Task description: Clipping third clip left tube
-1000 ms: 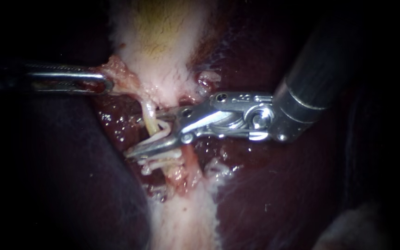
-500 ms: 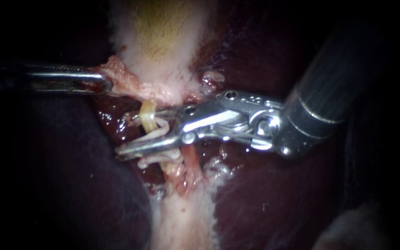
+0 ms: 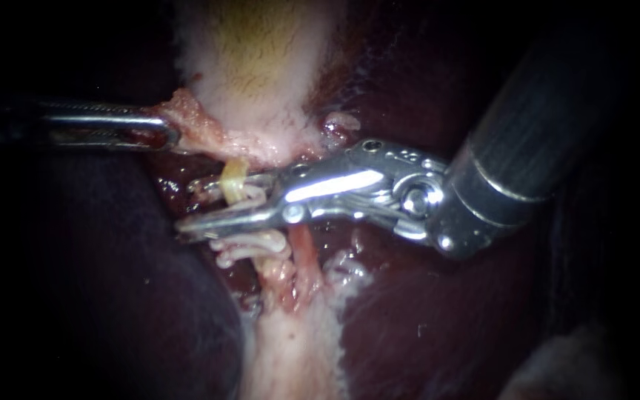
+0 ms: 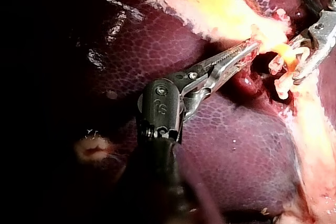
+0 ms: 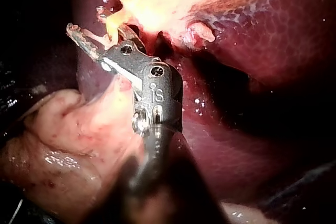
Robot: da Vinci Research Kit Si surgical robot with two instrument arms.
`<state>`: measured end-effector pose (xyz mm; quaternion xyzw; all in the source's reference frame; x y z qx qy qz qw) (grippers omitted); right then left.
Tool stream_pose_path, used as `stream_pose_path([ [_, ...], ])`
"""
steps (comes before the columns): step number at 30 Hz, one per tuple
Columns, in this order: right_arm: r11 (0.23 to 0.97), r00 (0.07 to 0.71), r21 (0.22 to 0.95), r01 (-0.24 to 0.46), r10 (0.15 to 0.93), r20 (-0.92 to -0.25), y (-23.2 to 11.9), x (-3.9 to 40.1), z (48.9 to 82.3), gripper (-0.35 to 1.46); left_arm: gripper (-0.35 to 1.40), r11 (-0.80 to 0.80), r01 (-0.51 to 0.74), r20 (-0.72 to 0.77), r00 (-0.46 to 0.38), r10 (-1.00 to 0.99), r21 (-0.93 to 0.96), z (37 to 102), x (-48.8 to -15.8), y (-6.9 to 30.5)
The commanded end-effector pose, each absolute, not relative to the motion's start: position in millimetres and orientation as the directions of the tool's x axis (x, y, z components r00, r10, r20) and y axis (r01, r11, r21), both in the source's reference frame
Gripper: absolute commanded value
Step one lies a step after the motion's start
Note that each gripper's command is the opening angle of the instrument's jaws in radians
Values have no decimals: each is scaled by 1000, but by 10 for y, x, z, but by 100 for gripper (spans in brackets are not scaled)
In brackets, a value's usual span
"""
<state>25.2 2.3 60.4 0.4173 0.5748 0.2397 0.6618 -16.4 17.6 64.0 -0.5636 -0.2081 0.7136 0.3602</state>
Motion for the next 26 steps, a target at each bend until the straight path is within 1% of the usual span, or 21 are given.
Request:
stream_pose_path([
  [1, 535, 223, 830, 158, 799, -558, 24, 251, 604, 11, -35, -654, -280, -654, -105, 749, -703, 640, -164, 176],
  [4, 509, 225, 847, 152, 816, -532, 27, 247, 603, -1, -35, -654, -280, -654, -105, 749, -703, 640, -164, 176],
  [6, 479, 228, 865, 147, 835, -501, 29, 244, 604, -10, -35, -654, -280, -654, -105, 749, -703, 640, -164, 176],
  [7, 454, 231, 880, 142, 849, -475, 29, 242, 605, -17, -35, -654, -280, -654, -105, 749, -703, 640, -164, 176],
  [9, 428, 233, 893, 136, 863, -449, 30, 239, 607, -35, -35, -654, -280, -654, -105, 749, -703, 640, -164, 176],
  [11, 423, 238, 896, 137, 864, -444, 31, 234, 609, -35, -35, -654, -280, -654, -105, 749, -703, 640, -164, 176],
  [14, 419, 263, 901, 112, 862, -434, 31, 230, 616, -35, -35, -654, -279, -655, -102, 749, -703, 640, -164, 176],
  [17, 421, 263, 900, 111, 861, -435, 30, 228, 622, -35, -35, -654, -279, -655, -102, 749, -703, 640, -164, 176],
  [26, 420, 263, 901, 111, 862, -434, 33, 228, 621, -35, -35, -654, -279, -655, -102, 749, -703, 640, -164, 176],
])
